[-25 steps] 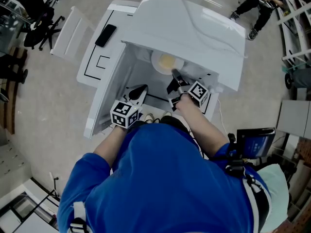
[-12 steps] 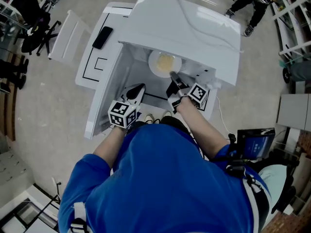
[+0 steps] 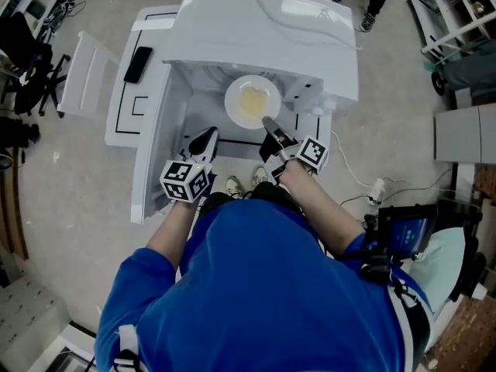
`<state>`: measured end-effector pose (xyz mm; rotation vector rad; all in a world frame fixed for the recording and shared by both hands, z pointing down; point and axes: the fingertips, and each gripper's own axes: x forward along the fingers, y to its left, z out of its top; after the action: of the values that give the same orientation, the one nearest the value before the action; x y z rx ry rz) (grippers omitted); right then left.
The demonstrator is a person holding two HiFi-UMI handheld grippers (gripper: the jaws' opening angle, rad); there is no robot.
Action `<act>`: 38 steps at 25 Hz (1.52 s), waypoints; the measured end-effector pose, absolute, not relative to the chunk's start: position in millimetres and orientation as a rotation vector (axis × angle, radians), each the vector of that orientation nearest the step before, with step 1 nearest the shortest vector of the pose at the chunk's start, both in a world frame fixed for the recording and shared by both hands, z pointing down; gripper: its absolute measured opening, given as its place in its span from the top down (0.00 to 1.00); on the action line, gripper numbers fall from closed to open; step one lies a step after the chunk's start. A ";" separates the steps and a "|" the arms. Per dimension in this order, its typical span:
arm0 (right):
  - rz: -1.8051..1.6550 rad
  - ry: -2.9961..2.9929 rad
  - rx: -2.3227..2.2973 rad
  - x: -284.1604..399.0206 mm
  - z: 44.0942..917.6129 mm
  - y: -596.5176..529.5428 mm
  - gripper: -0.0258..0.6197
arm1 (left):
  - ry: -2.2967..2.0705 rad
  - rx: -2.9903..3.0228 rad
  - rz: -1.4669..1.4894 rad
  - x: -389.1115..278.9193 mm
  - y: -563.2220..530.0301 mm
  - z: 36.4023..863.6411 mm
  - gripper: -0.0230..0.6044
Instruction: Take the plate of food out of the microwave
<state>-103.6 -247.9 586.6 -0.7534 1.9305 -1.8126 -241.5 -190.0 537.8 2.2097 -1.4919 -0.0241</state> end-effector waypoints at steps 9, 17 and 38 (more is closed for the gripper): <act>-1.769 1.908 -0.802 -73.2 576.3 -208.4 0.93 | -1.439 2.207 -0.097 -236.6 -180.2 535.1 0.95; -1.736 1.942 -0.728 -35.1 553.2 -174.9 0.93 | -1.502 2.143 -0.149 -220.5 -151.6 527.4 0.95; -1.773 1.987 -0.601 91.4 531.9 -82.5 0.93 | -1.652 1.959 -0.336 -111.4 -31.8 498.3 0.95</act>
<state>91.4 -82.5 531.9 -0.6012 1.9869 -1.7730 -111.4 -31.8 498.3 1.9594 -1.6519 -0.3362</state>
